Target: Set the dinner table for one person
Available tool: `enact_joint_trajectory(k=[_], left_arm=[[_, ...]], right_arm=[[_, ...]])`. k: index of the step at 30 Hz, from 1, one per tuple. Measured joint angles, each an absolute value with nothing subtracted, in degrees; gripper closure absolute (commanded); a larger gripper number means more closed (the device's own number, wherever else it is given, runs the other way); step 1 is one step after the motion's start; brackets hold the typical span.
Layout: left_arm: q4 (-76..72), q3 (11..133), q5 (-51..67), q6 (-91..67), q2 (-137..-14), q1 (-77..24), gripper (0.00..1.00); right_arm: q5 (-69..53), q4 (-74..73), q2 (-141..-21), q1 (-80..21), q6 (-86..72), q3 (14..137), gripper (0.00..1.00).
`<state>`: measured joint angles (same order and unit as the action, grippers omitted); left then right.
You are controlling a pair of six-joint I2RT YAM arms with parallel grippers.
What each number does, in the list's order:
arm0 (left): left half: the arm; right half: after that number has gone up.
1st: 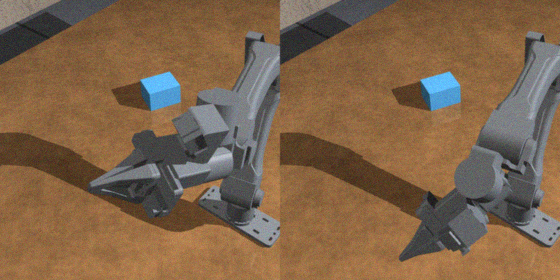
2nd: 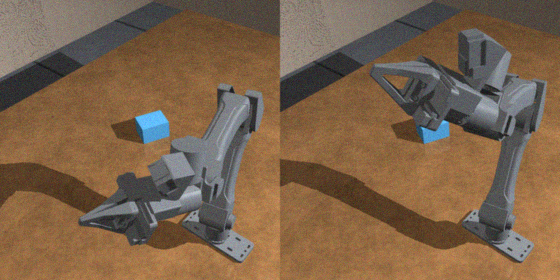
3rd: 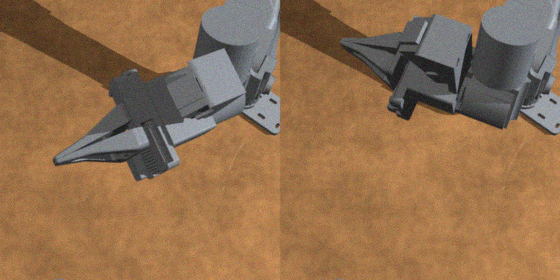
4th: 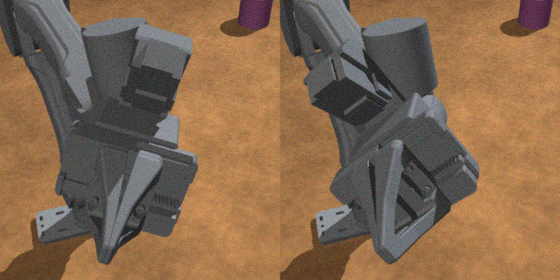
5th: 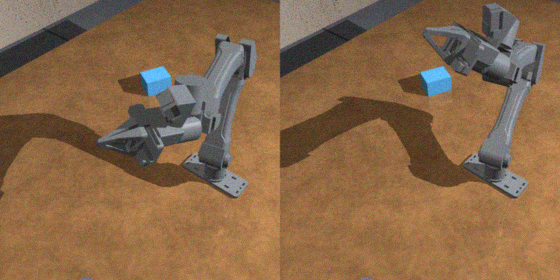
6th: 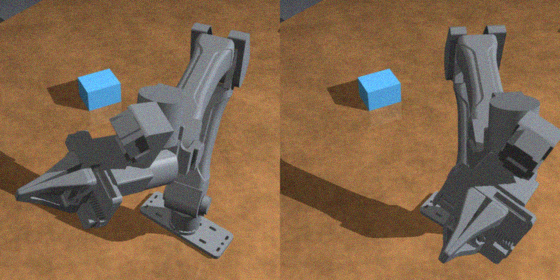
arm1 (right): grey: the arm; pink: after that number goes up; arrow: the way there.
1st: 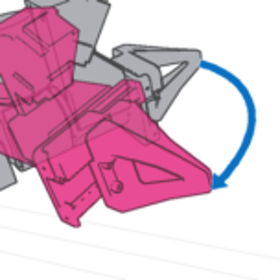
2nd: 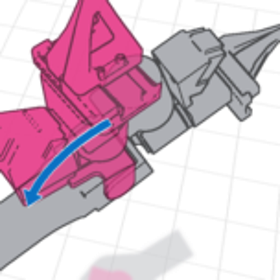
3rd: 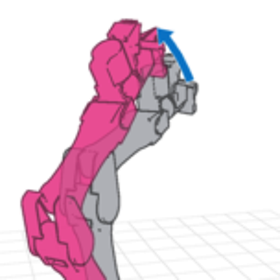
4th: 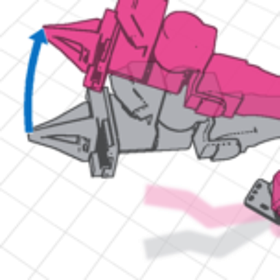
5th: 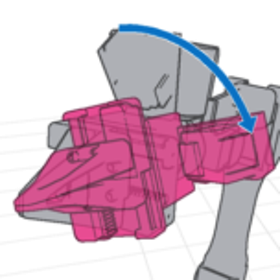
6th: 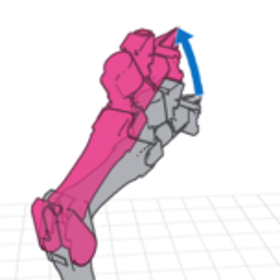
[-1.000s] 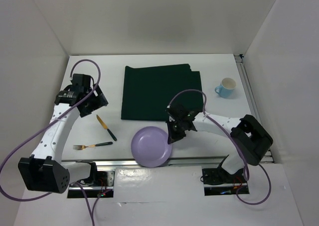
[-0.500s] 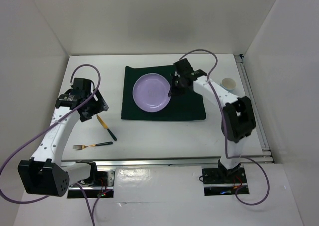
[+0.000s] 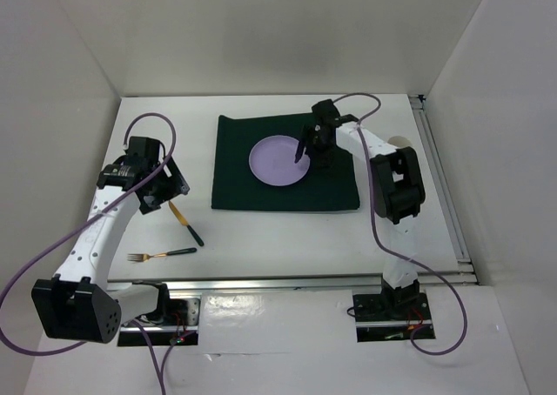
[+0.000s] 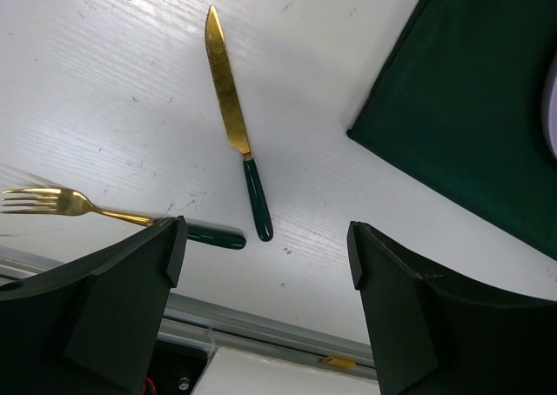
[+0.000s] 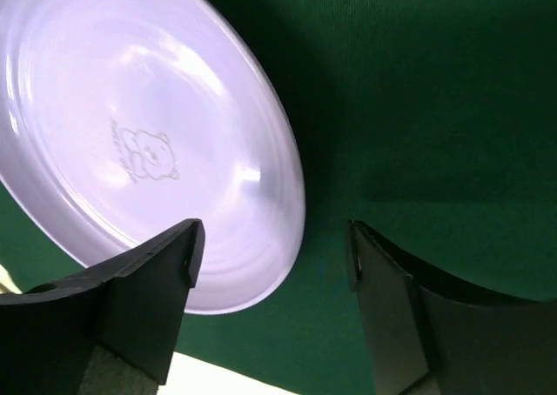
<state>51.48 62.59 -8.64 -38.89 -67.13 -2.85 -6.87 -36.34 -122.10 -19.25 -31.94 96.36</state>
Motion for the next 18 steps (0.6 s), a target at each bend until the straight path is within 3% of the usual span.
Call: enact_joint_trajectory(k=[8,9,10,18], left_arm=[[51.51,62.59,-8.67,-38.76,-67.53,-2.85,0.07],[51.48,62.59,-8.67,-38.65,-67.53,-2.85,0.07],[51.46,62.59,-8.67,-38.39,-67.53,-2.85,0.07],[51.16,62.59,-8.69,-37.52,-68.07,-2.85,0.07]], right_arm=[[0.1,-41.17,-113.97,-17.12,-29.93,98.13,0.24],[1.32,-41.58,-111.31,-15.94,-29.43,98.13,0.21],[2.39,-41.65,-108.05,-14.13,-29.02,98.02,0.15],[8.23,-41.5,-88.95,10.94,-26.02,91.81,0.12]])
